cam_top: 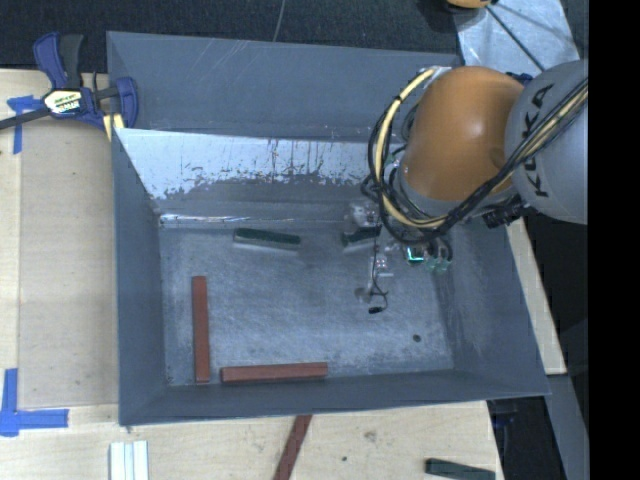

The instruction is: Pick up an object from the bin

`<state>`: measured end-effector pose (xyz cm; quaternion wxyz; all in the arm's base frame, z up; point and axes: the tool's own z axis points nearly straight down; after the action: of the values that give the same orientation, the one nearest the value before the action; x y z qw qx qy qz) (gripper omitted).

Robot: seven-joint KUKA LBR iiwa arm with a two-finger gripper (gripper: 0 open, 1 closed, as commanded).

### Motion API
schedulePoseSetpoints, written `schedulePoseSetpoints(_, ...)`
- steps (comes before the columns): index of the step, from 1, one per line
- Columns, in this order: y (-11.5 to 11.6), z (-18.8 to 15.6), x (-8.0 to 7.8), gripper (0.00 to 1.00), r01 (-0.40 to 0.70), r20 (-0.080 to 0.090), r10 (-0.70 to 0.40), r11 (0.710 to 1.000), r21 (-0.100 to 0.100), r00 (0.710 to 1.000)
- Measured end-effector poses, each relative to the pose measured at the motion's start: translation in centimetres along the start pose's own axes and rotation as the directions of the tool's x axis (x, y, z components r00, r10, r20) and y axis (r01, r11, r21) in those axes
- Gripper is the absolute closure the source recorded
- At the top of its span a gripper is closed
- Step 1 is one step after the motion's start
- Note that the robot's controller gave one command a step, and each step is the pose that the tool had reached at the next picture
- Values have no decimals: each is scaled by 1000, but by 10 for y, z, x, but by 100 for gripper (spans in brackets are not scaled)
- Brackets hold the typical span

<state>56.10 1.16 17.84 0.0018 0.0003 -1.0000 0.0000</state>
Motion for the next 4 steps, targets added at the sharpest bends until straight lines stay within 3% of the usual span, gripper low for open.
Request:
schedulePoseSetpoints(1, 0, -3, -2, 0, 0, 7, 0, 1000, 0, 1000)
schedulePoseSetpoints(2, 61, 59, -35, 0, 59, 16, -59, 998, 0, 998)
schedulePoseSetpoints(3, 18, 63, -51, 0, -48, 7, 48, 999, -2, 999)
schedulePoseSetpoints(4, 53, 59, -60, 0, 13, 9, -13, 1000, 1, 1000)
